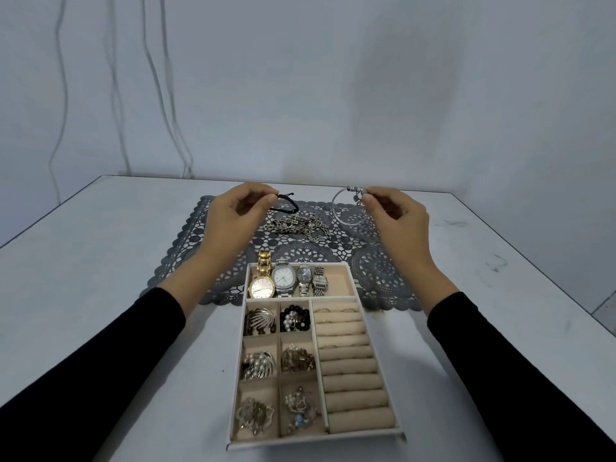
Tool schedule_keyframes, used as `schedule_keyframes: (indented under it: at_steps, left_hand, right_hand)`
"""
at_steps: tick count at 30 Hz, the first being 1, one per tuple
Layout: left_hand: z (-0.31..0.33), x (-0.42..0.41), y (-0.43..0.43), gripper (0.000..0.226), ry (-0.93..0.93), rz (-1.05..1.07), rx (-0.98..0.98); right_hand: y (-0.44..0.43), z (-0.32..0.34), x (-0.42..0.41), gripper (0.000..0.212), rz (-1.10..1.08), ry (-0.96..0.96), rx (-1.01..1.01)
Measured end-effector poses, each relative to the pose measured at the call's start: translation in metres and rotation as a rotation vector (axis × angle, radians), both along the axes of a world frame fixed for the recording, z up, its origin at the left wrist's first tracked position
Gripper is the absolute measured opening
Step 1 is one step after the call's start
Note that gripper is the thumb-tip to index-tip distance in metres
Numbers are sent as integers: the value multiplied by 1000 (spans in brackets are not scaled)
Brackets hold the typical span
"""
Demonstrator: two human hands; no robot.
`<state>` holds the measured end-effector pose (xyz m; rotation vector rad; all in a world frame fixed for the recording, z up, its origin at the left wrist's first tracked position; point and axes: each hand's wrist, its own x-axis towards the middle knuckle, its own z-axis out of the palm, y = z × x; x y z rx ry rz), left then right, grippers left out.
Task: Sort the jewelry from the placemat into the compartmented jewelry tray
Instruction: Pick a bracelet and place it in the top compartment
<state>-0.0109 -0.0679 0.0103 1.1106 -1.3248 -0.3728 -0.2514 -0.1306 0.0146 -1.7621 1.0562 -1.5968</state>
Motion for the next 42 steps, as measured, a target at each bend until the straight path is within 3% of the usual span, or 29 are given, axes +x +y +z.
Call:
schedule_keyframes:
  at_steps: [15, 29, 42]
  left_hand:
    - [-9, 1, 50, 10, 3, 25, -17]
    - [-14, 2, 54, 10, -26, 37, -25]
    - [-14, -1, 56, 10, -40, 24, -10]
  right_hand:
    - [46, -12, -4, 11, 137, -7, 58]
    - [59, -17, -5, 11, 293, 154, 190]
    - [51, -22, -5, 13, 195, 359, 245]
